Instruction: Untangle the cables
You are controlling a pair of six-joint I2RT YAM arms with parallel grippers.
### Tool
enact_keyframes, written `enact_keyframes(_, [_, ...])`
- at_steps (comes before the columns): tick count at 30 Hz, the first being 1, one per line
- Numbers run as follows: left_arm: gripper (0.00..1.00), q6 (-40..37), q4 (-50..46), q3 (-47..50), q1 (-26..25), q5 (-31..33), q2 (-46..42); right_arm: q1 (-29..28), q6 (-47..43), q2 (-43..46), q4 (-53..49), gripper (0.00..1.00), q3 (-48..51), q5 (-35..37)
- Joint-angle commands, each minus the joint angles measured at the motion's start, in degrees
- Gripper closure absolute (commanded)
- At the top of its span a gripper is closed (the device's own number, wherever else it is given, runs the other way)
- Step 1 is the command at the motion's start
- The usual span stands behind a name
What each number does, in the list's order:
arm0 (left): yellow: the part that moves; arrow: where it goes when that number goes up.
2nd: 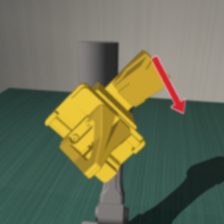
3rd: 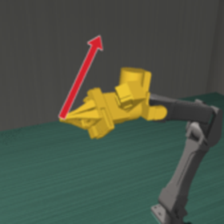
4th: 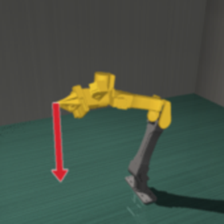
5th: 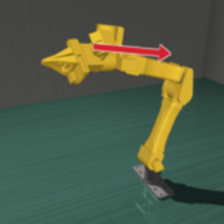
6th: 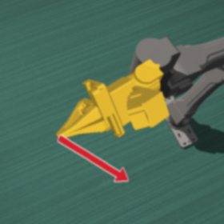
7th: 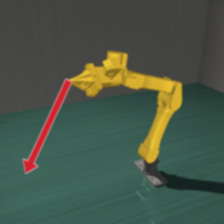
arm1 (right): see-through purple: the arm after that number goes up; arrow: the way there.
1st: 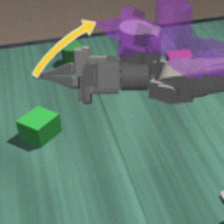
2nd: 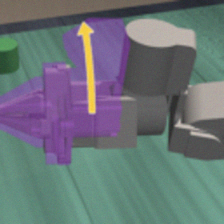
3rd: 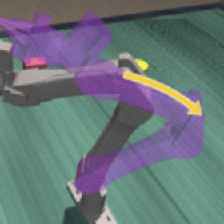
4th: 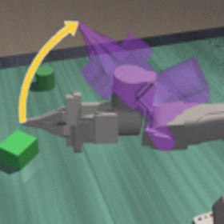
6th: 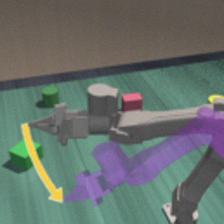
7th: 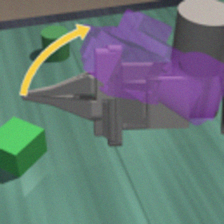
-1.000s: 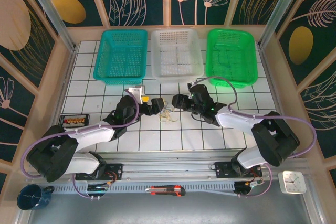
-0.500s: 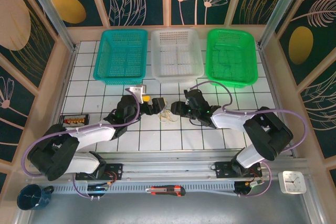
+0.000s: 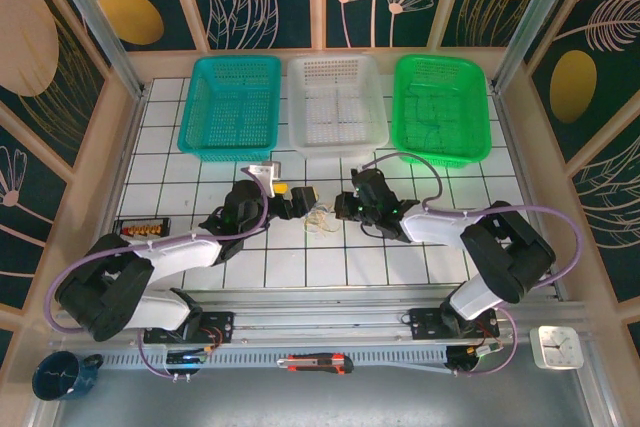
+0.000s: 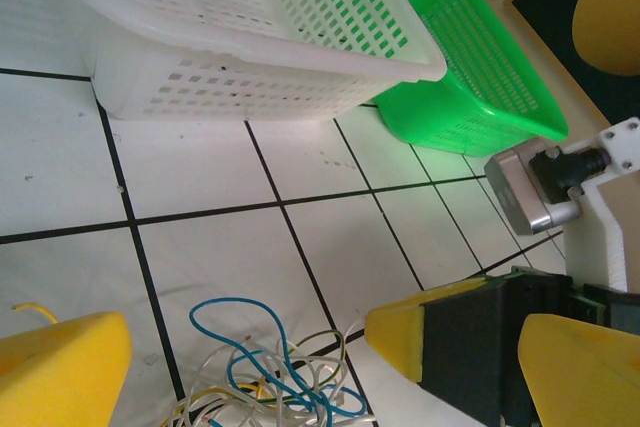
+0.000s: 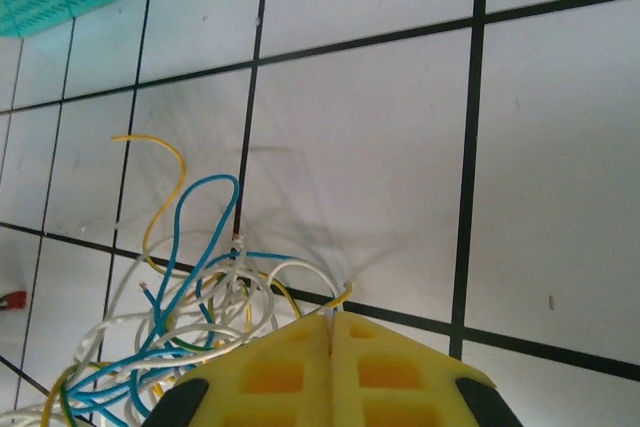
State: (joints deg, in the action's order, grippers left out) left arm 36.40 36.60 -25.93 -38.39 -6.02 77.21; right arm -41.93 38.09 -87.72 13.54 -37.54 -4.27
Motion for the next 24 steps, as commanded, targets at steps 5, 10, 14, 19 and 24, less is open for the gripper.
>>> enact_keyframes(5, [0.01, -1.61, 0.49, -1.39, -0.23, -1.13, 0.93, 0.36, -1.39, 2.75, -1.82, 1.00, -2.52, 2.07])
enact_keyframes(10, [0.01, -3.24, 0.05, -2.60, -0.23, -1.73, 2.66, 0.27, -2.29, 7.68, -4.16, 1.00, -3.15, 2.47])
enact_keyframes(14, [0.01, -4.27, 0.22, -3.61, -0.21, -2.28, 4.48, 0.28, -2.84, 10.59, -5.49, 1.00, -4.00, 2.10])
enact_keyframes(19, [0.01, -6.15, 0.65, -4.87, -0.23, -3.26, 6.39, 0.21, -3.34, 12.60, -6.62, 1.00, -5.58, 0.90])
enact_keyframes(24, [0.01, -8.37, 1.74, -6.25, -0.24, -4.88, 8.75, -0.04, -3.80, 14.02, -7.41, 1.00, -7.29, -0.11])
